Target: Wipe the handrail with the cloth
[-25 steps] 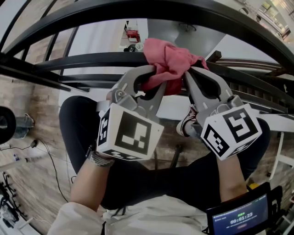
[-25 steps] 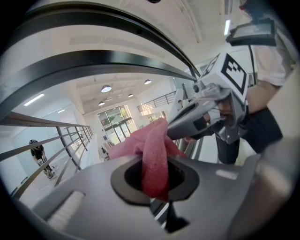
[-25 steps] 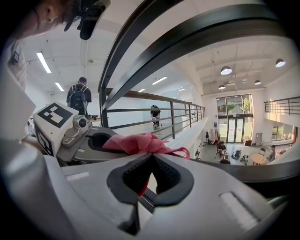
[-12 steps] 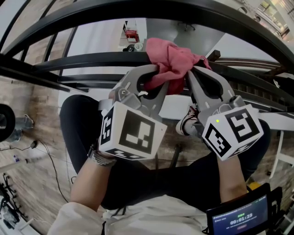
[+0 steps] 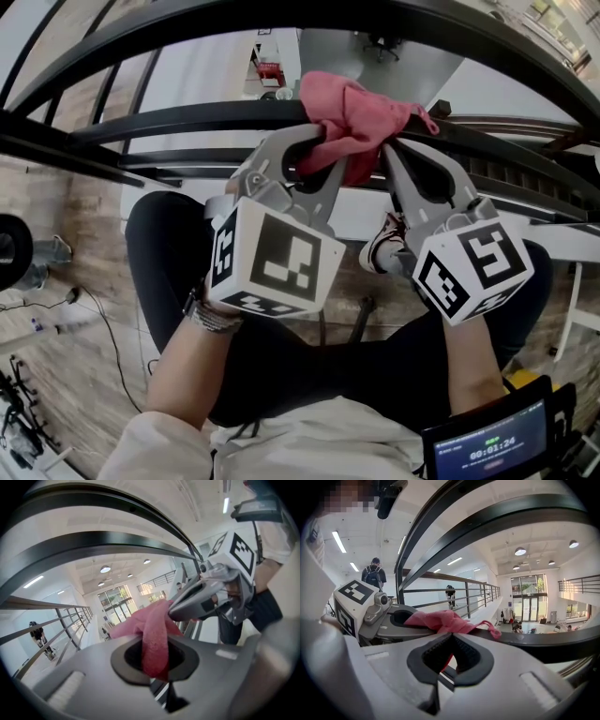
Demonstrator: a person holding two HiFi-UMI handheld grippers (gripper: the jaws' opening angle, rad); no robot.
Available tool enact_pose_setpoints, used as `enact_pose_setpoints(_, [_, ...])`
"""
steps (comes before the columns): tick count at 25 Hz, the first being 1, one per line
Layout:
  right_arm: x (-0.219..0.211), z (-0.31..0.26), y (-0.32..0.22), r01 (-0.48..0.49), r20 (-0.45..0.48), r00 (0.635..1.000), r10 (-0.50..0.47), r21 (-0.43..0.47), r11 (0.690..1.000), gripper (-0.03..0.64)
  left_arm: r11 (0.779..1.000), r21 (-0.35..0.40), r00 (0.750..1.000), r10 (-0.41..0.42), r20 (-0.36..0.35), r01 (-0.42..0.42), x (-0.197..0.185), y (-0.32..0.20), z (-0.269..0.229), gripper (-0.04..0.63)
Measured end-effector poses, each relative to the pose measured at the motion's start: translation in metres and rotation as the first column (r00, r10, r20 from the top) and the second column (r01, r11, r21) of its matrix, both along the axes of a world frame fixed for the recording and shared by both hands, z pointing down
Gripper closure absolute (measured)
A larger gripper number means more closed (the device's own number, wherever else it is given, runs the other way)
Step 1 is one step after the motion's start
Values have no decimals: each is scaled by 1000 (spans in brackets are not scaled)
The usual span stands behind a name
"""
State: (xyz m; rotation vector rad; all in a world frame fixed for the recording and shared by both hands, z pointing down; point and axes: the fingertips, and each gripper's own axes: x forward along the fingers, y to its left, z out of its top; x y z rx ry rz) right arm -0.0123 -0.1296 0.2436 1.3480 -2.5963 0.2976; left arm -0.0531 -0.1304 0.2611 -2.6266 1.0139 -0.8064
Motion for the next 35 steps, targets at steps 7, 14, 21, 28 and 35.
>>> enact_pose_setpoints(7, [-1,-15,0,6,22,1000,-7,29,1000,615,1000,10,1000,1,-2,-1,-1,1,-1,566])
enact_pose_setpoints(14, [-4,-11,2,15,11,1000,-15,22,1000,615,999,36,1000,3,-8,-3,-4,1,-3,566])
enact_pose_setpoints(21, [-14,-13,3,36,6,999,-36,22,999,615,999,39,999,-28,-23,29,-15,0,-3,566])
enact_pose_setpoints(28, [-20,-14,2,42,5,999,-43,20,999,615,998,42,999,-42,-27,43,-22,-1,-2,566])
enact_pose_setpoints(35, [-26,-15,1,57,9,998,-57,23,998,615,997,65,999,-44,-20,45,-25,-2,-6,566])
